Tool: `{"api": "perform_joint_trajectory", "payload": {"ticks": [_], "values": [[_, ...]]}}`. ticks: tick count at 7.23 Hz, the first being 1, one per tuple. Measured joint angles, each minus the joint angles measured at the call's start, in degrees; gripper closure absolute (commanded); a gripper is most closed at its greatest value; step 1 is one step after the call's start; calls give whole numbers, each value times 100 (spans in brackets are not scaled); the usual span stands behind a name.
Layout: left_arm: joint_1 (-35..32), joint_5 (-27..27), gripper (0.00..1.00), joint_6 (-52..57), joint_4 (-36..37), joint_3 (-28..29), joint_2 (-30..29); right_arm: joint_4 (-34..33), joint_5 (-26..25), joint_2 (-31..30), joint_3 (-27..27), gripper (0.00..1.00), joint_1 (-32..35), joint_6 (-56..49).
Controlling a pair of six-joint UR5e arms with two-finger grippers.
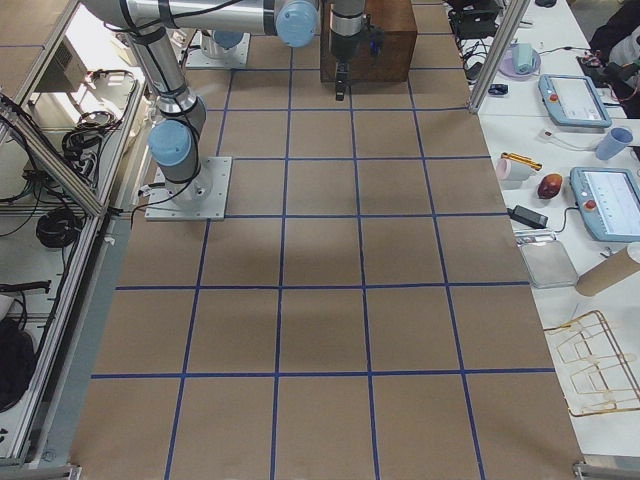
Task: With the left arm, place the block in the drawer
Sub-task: 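Hook the left gripper onto the white drawer handle, then pull the drawer open with the left gripper, away from the cabinet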
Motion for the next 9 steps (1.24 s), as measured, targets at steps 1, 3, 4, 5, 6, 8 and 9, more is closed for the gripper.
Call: {"api": "perform_joint_trajectory", "payload": {"ticks": [1,3,4,5,6,8,9], "values": [[2,1,0,58,0,2,1,0,0,0,0,0,-1,0],[7,42,0,218,10,6,3,0,0,0,0,0,-1,0],[8,156,0,294,62,21,4,0,0,0,0,0,1,0],[9,276,0,389,135,43,-3,0,0,0,0,0,2,0],[9,334,0,456,171,56,-11,0,0,0,0,0,2,0],[11,374,0,568,191,69,-17,0,0,0,0,0,2,0],[15,382,0,607,193,74,-17,0,0,0,0,0,2,0]]}}
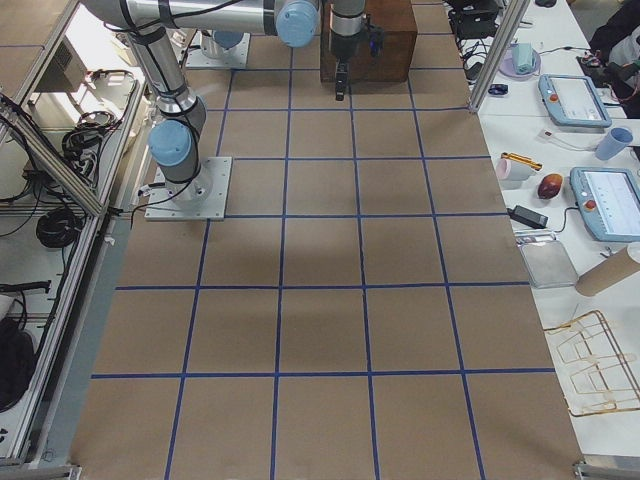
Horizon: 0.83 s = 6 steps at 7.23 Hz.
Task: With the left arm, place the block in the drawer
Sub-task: 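Pull the drawer open with the left gripper, away from the cabinet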
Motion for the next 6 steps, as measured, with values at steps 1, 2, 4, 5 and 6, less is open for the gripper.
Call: {"api": "perform_joint_trajectory", "payload": {"ticks": [1,2,4,5,6], "values": [[8,2,0,20,0,4,1,0,0,0,0,0,0,0],[15,-1,0,38,1,4,8,0,0,0,0,0,0,0],[36,-5,0,99,-5,1,15,0,0,0,0,0,0,0],[60,-7,0,165,-7,1,16,0,0,0,0,0,0,0],[79,-5,0,235,-8,4,16,0,0,0,0,0,0,0]]}}
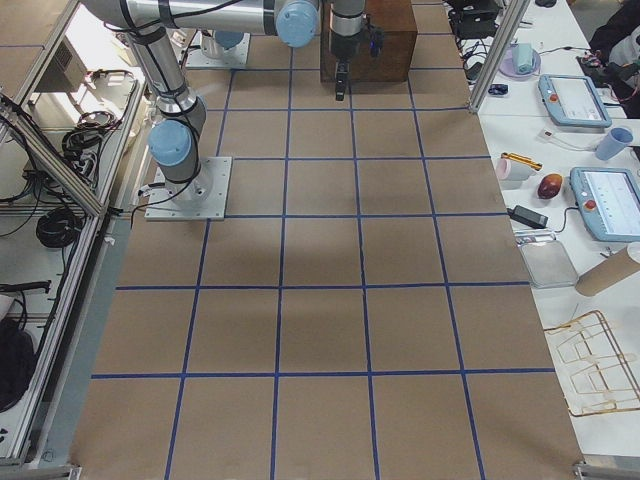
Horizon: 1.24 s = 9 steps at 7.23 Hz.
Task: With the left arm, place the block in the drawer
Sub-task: 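Pull the drawer open with the left gripper, away from the cabinet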
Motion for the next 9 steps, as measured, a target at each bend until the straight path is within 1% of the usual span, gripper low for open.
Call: {"api": "perform_joint_trajectory", "payload": {"ticks": [4,9], "values": [[91,3,0,228,7,12,-45,0,0,0,0,0,0,0],[146,36,0,389,-75,397,-232,0,0,0,0,0,-2,0]]}}
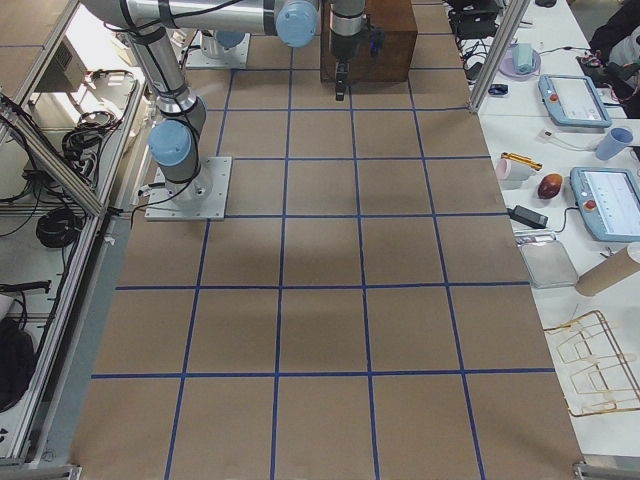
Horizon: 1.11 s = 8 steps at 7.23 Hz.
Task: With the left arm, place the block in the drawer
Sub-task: 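Pull the drawer open with the left gripper, away from the cabinet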
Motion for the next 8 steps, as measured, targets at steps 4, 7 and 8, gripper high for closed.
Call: {"api": "perform_joint_trajectory", "payload": {"ticks": [4,7,8], "values": [[7,47,0,92,4,102,-61,0,0,0,0,0,2,0],[9,119,0,198,19,138,-97,0,0,0,0,0,2,0],[21,122,0,249,24,179,-139,0,0,0,0,0,2,0]]}}
